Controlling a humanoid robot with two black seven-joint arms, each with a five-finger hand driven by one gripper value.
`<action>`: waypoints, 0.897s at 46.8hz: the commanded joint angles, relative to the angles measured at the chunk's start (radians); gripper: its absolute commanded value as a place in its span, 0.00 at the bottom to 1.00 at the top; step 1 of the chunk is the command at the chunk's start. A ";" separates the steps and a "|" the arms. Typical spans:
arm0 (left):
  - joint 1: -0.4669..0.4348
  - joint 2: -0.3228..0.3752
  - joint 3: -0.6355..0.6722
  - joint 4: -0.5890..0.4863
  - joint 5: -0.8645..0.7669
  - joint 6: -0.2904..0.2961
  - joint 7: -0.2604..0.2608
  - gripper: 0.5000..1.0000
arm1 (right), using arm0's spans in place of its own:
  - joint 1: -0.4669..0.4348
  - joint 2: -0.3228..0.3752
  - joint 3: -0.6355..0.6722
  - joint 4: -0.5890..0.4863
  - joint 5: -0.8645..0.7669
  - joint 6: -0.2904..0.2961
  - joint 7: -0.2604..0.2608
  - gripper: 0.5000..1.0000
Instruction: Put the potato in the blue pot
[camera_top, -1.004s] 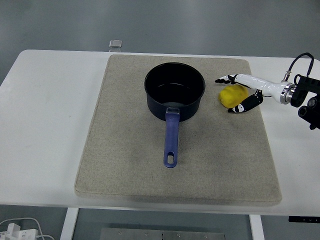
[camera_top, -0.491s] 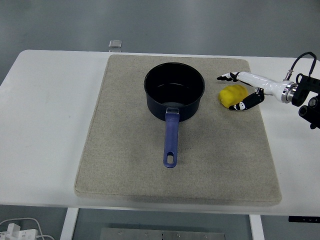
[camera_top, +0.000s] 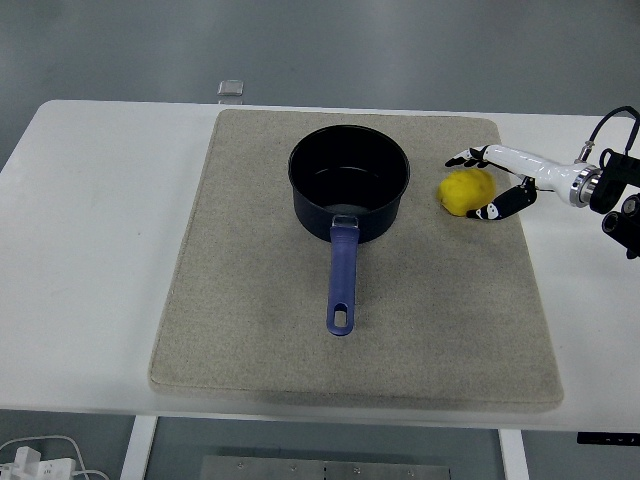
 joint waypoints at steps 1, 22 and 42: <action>0.000 0.000 -0.001 0.000 0.000 0.000 0.000 0.98 | 0.001 0.000 0.000 -0.001 0.001 0.002 -0.007 0.00; 0.000 0.000 -0.001 0.000 0.000 0.000 0.000 0.98 | 0.010 -0.005 0.000 -0.001 0.001 0.008 -0.011 0.00; 0.000 0.000 -0.001 0.000 0.000 0.000 0.000 0.98 | 0.068 -0.017 0.012 0.005 0.012 0.071 -0.011 0.00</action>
